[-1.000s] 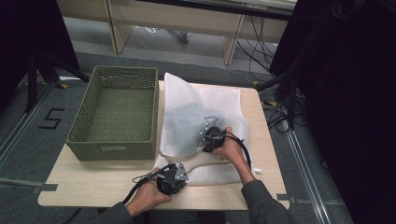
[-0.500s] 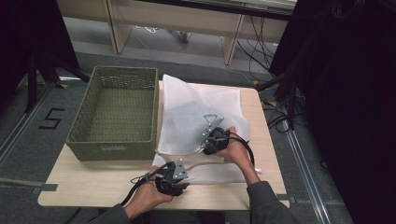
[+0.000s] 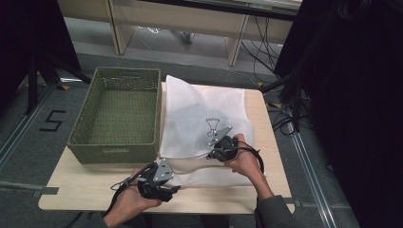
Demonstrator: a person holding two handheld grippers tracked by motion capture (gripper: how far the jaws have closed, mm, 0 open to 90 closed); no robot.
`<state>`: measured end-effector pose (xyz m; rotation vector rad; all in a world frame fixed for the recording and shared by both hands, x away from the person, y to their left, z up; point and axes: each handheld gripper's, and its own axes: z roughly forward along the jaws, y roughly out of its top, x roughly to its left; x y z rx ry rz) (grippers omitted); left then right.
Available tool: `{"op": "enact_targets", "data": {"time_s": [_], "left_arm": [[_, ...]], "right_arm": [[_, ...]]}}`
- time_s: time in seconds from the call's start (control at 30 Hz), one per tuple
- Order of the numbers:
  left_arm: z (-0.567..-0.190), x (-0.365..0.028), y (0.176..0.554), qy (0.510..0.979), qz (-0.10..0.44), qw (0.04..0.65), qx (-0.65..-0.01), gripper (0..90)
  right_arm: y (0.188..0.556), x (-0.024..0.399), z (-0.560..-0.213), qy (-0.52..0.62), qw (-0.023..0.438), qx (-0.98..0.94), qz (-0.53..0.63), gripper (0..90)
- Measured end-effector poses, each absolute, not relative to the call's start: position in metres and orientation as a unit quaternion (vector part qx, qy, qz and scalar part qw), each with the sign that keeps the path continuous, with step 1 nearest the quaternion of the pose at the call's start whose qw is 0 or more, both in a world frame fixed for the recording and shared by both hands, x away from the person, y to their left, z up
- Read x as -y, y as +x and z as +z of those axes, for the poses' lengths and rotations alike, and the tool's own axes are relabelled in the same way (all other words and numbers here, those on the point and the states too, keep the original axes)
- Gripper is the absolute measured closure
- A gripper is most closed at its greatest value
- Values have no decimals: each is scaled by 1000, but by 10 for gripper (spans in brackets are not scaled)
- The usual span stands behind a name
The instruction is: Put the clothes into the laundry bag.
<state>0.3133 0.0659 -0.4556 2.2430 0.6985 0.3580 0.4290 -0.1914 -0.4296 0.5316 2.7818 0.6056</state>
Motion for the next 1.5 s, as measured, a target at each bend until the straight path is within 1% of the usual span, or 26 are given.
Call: {"op": "enact_targets", "data": {"time_s": [0.13,0.3,0.5,0.63,0.7,0.77,0.83,0.9,1.0,1.17,1.3,1.5], "left_arm": [[-455,-77,311,872,134,373,-286,427],[-457,-91,310,869,147,363,-302,412],[-457,-98,308,867,149,361,-308,392],[-457,-102,306,869,148,358,-308,380],[-458,-105,305,869,147,357,-309,378],[-458,-107,305,869,146,356,-311,375],[-455,-110,304,867,148,359,-312,375],[-453,-112,303,864,151,363,-314,373],[-451,-116,302,859,155,370,-319,370],[-448,-125,299,854,158,374,-327,367],[-445,-133,296,848,161,380,-333,364],[-443,-146,292,835,168,389,-350,343]], "right_arm": [[427,189,-436,161,114,-963,186,886],[428,184,-454,155,97,-971,152,885],[428,183,-462,159,84,-973,145,868],[429,186,-465,170,78,-970,154,776],[429,187,-465,176,79,-968,158,765],[428,189,-460,179,83,-965,173,722],[425,191,-457,194,83,-961,179,700],[424,195,-452,185,93,-959,196,655],[420,202,-442,201,98,-948,227,594],[417,220,-425,230,136,-919,291,494],[417,235,-421,268,164,-894,320,463],[414,245,-420,292,180,-876,339,422]]}}
